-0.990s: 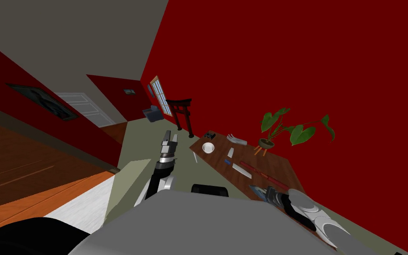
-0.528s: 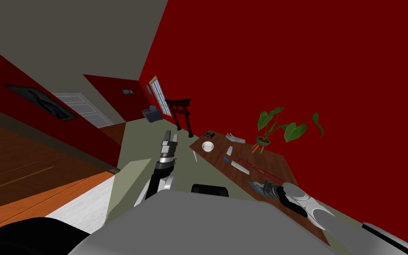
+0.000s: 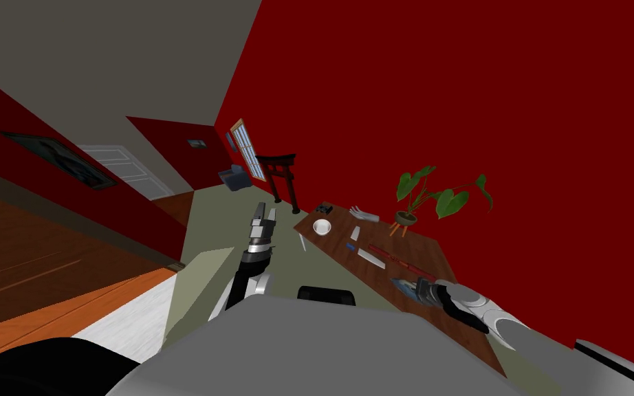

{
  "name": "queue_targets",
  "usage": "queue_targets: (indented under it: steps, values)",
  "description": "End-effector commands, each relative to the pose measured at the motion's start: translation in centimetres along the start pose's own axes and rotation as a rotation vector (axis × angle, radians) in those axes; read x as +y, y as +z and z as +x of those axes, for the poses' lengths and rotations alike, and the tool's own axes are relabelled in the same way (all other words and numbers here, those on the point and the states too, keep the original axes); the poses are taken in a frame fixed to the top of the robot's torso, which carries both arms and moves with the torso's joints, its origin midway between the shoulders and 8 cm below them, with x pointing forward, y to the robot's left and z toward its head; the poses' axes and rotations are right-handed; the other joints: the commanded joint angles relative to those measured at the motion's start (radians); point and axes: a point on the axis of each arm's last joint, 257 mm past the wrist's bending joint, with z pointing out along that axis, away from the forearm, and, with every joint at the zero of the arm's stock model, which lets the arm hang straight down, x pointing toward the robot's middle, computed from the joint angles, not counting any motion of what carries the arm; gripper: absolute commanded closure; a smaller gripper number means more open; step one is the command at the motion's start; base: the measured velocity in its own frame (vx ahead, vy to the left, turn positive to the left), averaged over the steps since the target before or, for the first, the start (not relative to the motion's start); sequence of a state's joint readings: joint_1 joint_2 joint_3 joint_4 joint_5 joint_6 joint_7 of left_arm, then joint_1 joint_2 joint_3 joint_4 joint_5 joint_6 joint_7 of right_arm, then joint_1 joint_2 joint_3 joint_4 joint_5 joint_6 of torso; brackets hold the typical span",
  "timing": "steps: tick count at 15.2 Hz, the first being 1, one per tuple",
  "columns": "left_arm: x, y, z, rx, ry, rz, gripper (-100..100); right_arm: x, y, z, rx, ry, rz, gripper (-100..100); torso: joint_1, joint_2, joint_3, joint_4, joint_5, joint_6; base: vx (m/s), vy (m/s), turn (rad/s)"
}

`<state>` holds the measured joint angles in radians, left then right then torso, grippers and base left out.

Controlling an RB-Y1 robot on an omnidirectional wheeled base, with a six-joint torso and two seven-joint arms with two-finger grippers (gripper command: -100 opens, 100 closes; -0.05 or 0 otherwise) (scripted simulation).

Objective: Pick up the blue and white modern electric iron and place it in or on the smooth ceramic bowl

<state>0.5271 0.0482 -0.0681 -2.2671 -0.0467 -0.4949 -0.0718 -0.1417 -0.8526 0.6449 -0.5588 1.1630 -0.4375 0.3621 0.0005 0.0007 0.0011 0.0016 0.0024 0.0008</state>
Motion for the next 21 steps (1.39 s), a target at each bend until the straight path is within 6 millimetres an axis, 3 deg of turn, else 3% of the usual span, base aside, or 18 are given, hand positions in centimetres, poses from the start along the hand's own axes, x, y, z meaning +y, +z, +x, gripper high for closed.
queue_targets:
  steps: [1, 3, 5, 10, 16, 18, 21]
  values:
    - [0.0, 0.0, 0.0, 0.0, 0.0, 0.0, 0, -1.6, -1.0, 1.2, 0.021, -0.03, 0.01, 100, 0.0, 0.0, 0.0, 0.0, 0.0, 0.0, -0.004, -0.017, -0.024]
    - [0.0, 0.0, 0.0, 0.0, 0.0, 0.0, 0, -3.0, -1.9, 2.1, 0.04, -0.054, 0.018, 100, 0.0, 0.001, 0.0, 0.0, 0.001, 0.0, -0.007, -0.021, -0.026]
    - [0.0, 0.0, 0.0, 0.0, 0.0, 0.0, 0, -3.0, -1.9, 2.1, 0.04, -0.054, 0.018, 100, 0.001, 0.001, 0.001, 0.0, 0.0, 0.0, -0.005, -0.016, -0.011]
    - [0.0, 0.0, 0.0, 0.0, 0.0, 0.0, 0, -6.5, -4.3, 4.2, 0.09, -0.115, 0.038, 100, 0.002, 0.001, 0.001, 0.0, 0.002, -0.001, -0.006, -0.01, -0.018]
    - [0.0, 0.0, 0.0, 0.0, 0.0, 0.0, 0, -7.4, -4.9, 4.8, 0.103, -0.13, 0.043, 100, 0.0, 0.001, 0.0, -0.001, 0.002, 0.001, -0.002, -0.007, -0.006]
    - [0.0, 0.0, 0.0, 0.0, 0.0, 0.0, 0, -9.5, -6.6, 6.1, 0.137, -0.164, 0.054, 100, -0.001, 0.001, 0.0, -0.001, 0.002, 0.002, -0.003, -0.008, -0.024]
    - [0.0, 0.0, 0.0, 0.0, 0.0, 0.0, 0, -10.3, -7.3, 6.6, 0.15, -0.178, 0.059, 100, -0.005, 0.001, 0.0, -0.002, 0.001, 0.003, -0.006, -0.014, -0.016]
